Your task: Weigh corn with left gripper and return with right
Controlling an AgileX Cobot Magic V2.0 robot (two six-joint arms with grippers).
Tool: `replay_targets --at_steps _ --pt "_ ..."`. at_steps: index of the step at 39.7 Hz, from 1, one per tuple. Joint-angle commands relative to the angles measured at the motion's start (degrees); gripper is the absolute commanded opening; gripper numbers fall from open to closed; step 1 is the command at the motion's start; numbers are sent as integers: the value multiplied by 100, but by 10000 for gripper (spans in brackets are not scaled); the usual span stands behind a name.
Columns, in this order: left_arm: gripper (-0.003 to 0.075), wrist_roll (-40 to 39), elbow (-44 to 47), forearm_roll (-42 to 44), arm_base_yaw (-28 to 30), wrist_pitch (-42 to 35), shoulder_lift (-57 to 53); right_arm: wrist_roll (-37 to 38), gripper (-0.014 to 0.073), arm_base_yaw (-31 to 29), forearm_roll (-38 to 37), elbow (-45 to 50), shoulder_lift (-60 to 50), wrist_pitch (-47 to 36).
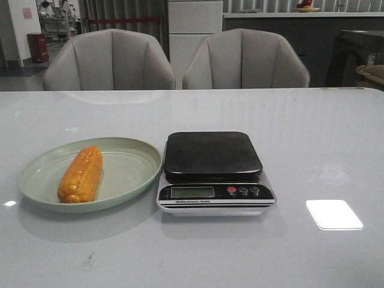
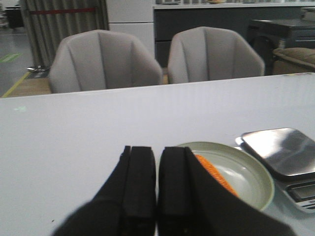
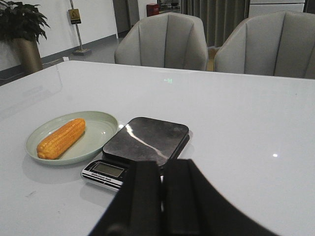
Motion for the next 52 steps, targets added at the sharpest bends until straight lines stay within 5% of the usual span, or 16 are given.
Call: replay_targets --at_steps 1,12,22,52 --pt "114 2 216 30 383 -980 -55 -45 147 -37 -67 -146 58 -439" --pt "114 -8 1306 30 1334 -2515 -115 -45 147 -37 -67 -146 58 -439" --pt "114 -18 1309 18 1905 -2533 -133 -45 147 -37 -67 -146 58 -444" --pt "114 -18 1309 18 749 -2533 -133 -45 147 -37 -67 -146 58 -444"
